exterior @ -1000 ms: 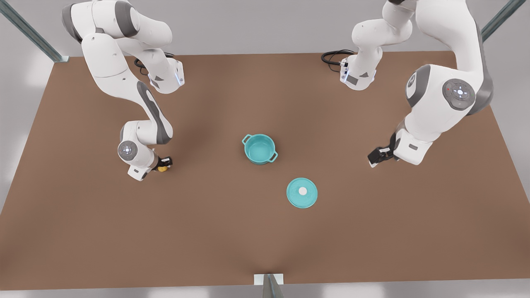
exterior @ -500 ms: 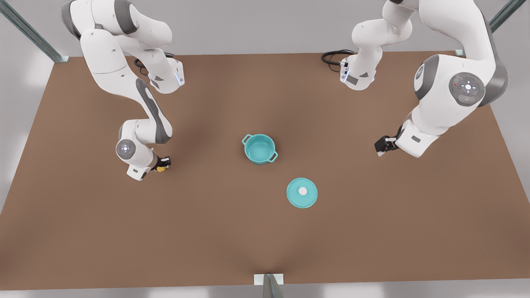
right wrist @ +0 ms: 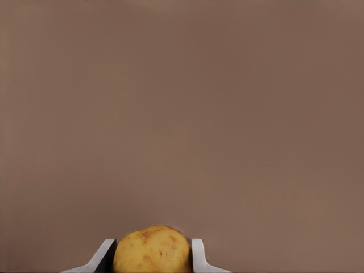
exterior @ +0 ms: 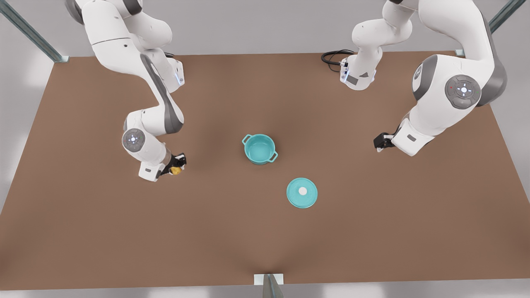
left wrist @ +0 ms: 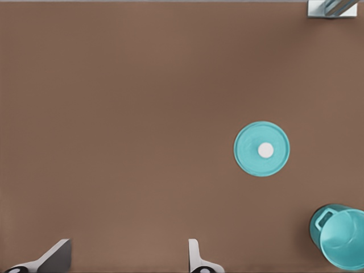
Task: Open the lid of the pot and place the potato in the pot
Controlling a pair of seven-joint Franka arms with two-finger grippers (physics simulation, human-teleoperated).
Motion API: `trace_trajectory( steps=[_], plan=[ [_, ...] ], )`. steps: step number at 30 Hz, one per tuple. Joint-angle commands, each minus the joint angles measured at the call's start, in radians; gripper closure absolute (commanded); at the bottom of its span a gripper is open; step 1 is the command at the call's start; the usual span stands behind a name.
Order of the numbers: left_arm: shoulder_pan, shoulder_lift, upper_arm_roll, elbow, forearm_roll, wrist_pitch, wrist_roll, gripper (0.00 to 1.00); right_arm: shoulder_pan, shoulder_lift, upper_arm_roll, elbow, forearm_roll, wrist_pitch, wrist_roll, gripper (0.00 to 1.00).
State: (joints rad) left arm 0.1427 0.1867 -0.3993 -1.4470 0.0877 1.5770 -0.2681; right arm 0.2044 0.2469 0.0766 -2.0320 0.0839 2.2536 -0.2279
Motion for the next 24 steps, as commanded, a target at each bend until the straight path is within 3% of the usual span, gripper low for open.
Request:
trace_trajectory(
  steps=[1, 9, 21, 24],
  plan=[
    [0.000, -0.001, -0.001, 0.000, 0.001, -0.015, 0.052, 0.00, 0.023, 0.003, 0.008, 0.041, -0.006, -0.150, 0.179, 0.53],
    [0.002, -0.001, -0.001, 0.000, 0.012, -0.015, 0.053, 0.00, 0.191, 0.086, 0.008, 0.268, -0.007, -0.281, 0.409, 0.53],
    [0.011, 0.000, 0.013, 0.004, 0.018, -0.017, 0.052, 0.00, 0.328, 0.361, 0.080, 0.607, 0.040, -0.269, 0.625, 0.53],
    [0.020, 0.000, 0.013, 0.004, 0.017, -0.017, 0.053, 0.00, 0.355, 0.393, 0.084, 0.622, 0.042, -0.261, 0.651, 0.53]
  ],
)
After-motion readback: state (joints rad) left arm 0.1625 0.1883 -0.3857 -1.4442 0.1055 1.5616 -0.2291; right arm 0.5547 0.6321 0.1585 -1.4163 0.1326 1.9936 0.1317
